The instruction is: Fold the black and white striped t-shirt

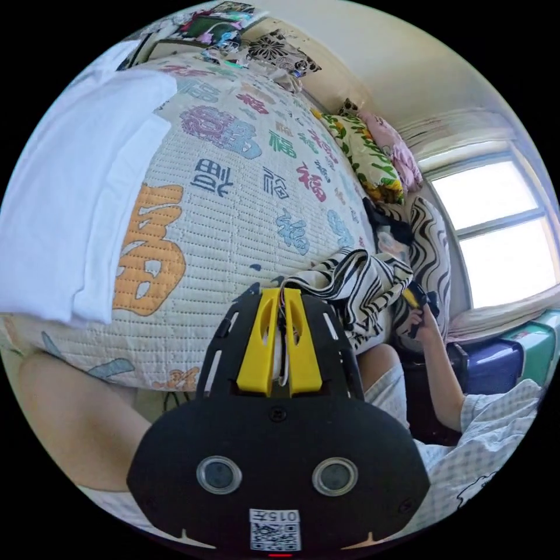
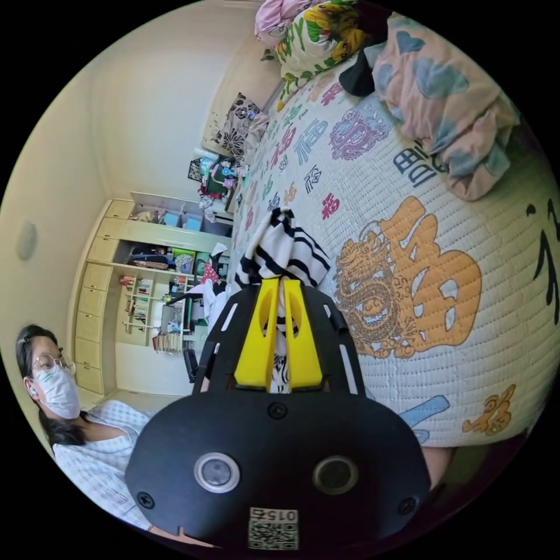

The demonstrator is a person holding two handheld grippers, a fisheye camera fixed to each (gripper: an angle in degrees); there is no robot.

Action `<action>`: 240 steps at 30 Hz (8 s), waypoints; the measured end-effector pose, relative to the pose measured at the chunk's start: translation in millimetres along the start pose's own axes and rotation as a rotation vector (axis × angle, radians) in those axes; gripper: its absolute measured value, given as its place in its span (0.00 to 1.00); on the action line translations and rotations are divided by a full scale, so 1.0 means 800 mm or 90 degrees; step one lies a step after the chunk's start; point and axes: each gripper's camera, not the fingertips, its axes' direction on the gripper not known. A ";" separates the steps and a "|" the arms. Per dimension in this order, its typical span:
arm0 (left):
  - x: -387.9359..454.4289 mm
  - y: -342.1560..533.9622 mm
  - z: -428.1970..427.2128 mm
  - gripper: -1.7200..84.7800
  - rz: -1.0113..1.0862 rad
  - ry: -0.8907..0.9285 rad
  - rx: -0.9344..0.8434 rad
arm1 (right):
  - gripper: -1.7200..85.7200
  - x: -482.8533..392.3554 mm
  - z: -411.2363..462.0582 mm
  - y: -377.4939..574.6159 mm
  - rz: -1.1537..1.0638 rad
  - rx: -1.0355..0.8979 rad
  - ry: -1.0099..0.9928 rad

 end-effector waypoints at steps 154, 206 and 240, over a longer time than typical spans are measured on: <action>0.180 -0.045 -0.038 0.02 0.012 0.024 -0.223 | 0.03 -0.049 0.264 0.253 -0.073 -0.485 0.186; 0.093 -0.441 -0.018 0.02 -0.102 -0.360 0.147 | 0.02 -0.211 0.062 0.021 -0.043 -0.375 0.103; 0.186 -0.629 0.307 0.04 0.413 -0.279 -0.209 | 0.14 -0.490 0.268 -0.357 -0.391 -0.375 0.486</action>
